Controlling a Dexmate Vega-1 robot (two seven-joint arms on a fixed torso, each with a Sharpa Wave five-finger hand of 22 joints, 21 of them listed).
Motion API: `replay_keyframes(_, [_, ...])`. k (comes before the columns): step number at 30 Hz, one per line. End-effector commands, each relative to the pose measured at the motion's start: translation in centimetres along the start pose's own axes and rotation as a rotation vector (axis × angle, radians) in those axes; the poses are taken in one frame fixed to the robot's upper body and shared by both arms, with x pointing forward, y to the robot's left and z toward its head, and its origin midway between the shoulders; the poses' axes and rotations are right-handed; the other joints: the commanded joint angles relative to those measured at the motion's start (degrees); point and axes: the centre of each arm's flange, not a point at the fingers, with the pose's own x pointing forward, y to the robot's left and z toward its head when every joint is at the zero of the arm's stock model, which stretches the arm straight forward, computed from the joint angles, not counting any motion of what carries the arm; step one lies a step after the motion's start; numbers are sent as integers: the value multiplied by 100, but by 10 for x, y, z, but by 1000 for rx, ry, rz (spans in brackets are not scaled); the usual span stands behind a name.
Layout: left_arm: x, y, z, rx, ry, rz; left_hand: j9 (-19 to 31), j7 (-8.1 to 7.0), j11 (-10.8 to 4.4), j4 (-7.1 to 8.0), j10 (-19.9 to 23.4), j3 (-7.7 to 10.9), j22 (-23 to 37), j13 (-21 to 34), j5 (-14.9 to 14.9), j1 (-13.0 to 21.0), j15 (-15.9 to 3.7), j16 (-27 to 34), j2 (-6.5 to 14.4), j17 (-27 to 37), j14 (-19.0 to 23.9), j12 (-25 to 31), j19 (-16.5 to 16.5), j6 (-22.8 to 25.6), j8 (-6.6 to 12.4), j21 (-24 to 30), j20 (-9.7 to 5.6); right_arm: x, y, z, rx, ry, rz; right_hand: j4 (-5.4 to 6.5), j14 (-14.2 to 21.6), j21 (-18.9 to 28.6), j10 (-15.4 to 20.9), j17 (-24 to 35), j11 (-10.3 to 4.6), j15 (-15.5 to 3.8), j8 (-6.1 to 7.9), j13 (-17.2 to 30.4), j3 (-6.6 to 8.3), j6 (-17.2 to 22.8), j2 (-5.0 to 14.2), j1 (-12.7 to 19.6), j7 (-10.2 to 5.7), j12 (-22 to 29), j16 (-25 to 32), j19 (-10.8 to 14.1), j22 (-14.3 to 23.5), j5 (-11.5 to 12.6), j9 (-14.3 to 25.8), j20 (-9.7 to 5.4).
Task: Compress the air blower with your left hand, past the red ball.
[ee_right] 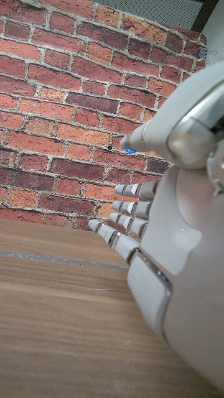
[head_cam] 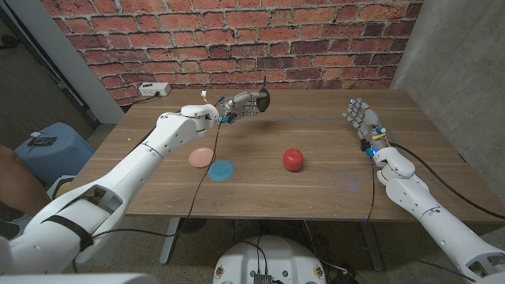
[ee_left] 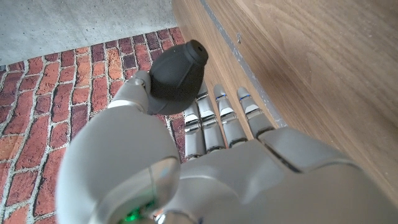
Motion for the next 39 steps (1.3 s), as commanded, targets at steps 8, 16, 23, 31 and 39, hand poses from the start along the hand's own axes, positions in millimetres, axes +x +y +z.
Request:
replay_keyframes(8, [9, -1, -7, -115, 1, -74, 24, 28, 62, 25, -145, -53, 20, 39, 2, -132, 68, -26, -8, 34, -98, -67, -82, -139, -86, -36, 36, 2, -2, 2, -11, 9, 6, -6, 3, 30, -5, 20, -8, 29, 19, 4, -21, 25, 23, 59, 43, 24, 42, 60, 9, -6, 19, -39])
replay_keyframes(16, [11, 0, -10, -140, 11, -90, 13, 44, 75, 16, -249, -61, 24, 47, -7, -143, 93, -29, -7, 35, -149, -113, -132, -196, -124, -45, 60, 4, -1, 2, -12, 13, 9, -7, -1, 31, -9, 20, 0, 32, 20, 4, -21, 28, 23, 62, 41, 23, 41, 61, 9, -6, 19, -36])
replay_keyframes(23, [11, 2, -14, -146, 24, -99, 6, 74, 129, 36, -313, -72, 27, 55, -16, -192, 144, -33, 7, 42, -209, -145, -161, -245, -153, -44, 89, 4, 0, 0, -14, 12, 12, -8, -1, 30, -15, 20, -5, 29, 20, 4, -21, 27, 24, 65, 36, 21, 41, 61, 9, -6, 19, -34])
replay_keyframes(31, [10, 6, -18, -160, 36, -102, 1, 97, 179, 38, -373, -68, 30, 63, -21, -218, 165, -31, 18, 43, -243, -177, -195, -294, -178, -45, 97, 8, 3, 1, -23, 8, 21, -8, -3, 29, -15, 20, -8, 27, 20, 4, -22, 28, 25, 67, 42, 21, 40, 59, 9, -6, 19, -37])
replay_keyframes(39, [9, 8, -20, -164, 45, -112, -12, 124, 256, 60, -460, -86, 32, 70, -37, -290, 190, -48, 14, 47, -336, -224, -246, -372, -216, -51, 131, 12, 8, 0, -22, 8, 30, -6, -9, 28, -20, 21, 0, 22, 19, 4, -24, 24, 24, 65, 40, 20, 38, 54, 9, -7, 19, -38])
